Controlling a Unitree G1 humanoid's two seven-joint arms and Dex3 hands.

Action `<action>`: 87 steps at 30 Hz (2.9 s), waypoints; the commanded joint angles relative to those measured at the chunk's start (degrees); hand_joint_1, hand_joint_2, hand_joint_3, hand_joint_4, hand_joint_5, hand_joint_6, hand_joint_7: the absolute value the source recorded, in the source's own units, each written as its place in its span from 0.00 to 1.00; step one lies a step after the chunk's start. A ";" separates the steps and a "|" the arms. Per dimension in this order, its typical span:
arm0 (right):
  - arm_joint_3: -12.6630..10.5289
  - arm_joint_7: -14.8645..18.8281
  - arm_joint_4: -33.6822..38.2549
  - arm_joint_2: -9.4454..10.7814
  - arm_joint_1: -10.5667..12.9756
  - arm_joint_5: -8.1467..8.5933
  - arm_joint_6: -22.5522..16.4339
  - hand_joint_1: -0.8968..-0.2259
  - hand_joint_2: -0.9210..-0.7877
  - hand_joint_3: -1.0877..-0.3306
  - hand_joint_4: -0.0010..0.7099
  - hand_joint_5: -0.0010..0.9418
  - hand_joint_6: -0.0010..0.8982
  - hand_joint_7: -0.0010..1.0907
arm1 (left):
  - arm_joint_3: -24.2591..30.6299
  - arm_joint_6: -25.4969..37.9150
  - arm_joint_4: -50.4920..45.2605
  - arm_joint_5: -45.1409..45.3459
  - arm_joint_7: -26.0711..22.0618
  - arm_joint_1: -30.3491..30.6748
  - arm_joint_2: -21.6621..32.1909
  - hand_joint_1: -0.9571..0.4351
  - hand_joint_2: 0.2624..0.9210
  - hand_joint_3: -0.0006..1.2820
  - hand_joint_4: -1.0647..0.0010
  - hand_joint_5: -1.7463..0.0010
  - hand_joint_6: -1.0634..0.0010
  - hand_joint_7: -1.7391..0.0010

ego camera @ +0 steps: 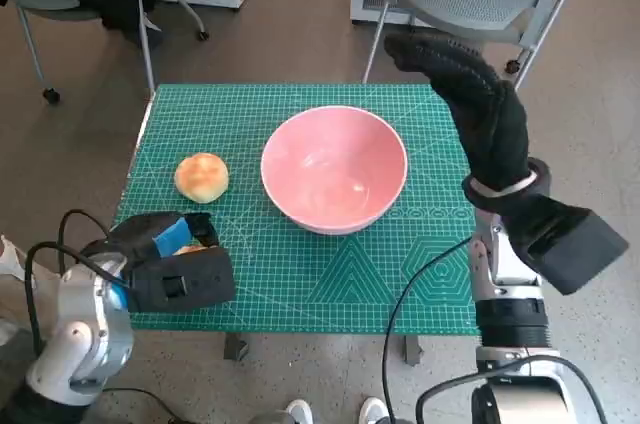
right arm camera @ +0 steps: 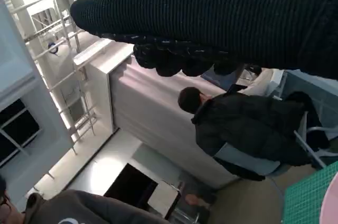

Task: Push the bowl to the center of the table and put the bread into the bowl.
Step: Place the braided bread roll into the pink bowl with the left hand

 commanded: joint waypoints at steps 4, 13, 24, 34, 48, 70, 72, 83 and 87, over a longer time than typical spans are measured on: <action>-0.31 0.88 1.39 -0.27 0.65 0.20 0.75 0.35 0.00 0.37 0.18 0.00 0.00 0.41 | 3.04 -1.29 -3.91 0.54 -0.47 -5.93 0.38 0.69 0.78 0.22 0.31 0.27 0.33 0.45; -0.38 1.03 1.72 -0.12 0.48 0.15 0.52 0.35 0.00 0.37 0.18 0.00 0.00 0.41 | 3.10 -0.67 -4.43 1.36 -1.39 -15.44 -1.32 0.69 0.85 0.14 0.27 0.32 0.32 0.44; -0.58 0.98 1.77 -0.33 0.63 -0.06 0.09 0.35 0.00 0.37 0.18 0.00 0.00 0.41 | 0.82 -1.01 -1.34 1.57 -1.00 -26.63 -6.49 0.69 0.85 0.14 0.26 0.34 0.33 0.43; -1.00 0.65 0.64 -1.00 1.33 -0.23 0.05 0.35 0.00 0.37 0.19 0.01 0.00 0.41 | -3.42 -4.16 9.07 2.04 1.70 -35.52 -12.41 0.69 0.94 0.06 0.26 0.37 0.37 0.37; -1.90 -0.07 -0.27 -2.00 2.06 -0.70 0.13 0.34 0.00 0.39 0.20 0.01 0.00 0.42 | -9.11 -8.91 27.43 0.49 2.42 -46.86 -20.64 0.69 0.96 0.05 0.30 0.30 0.33 0.43; -2.67 -1.35 -1.71 -2.89 3.49 -0.81 0.44 0.32 0.00 0.40 0.21 0.01 0.00 0.44 | -13.32 -16.75 56.80 0.39 12.17 -57.05 -30.33 0.69 0.59 0.52 0.51 0.17 0.50 0.20; -2.65 -1.52 -1.91 -2.95 3.61 -0.90 0.45 0.32 0.00 0.40 0.21 0.01 0.00 0.44 | -13.35 -17.72 58.51 0.27 13.48 -57.19 -30.68 0.69 0.54 0.56 0.49 0.18 0.49 0.20; -2.43 -2.31 -2.39 -3.22 3.90 -1.32 0.54 0.32 0.00 0.40 0.21 0.00 0.00 0.44 | -11.25 -20.44 65.19 -3.03 17.07 -57.57 -32.23 0.69 0.71 0.38 0.46 0.19 0.45 0.30; -2.40 -2.19 -2.24 -3.26 3.85 -1.16 0.67 0.33 0.00 0.40 0.21 0.00 0.00 0.44 | -11.06 -19.33 64.52 -4.74 13.39 -57.46 -31.76 0.90 0.90 0.18 0.41 0.25 0.61 0.68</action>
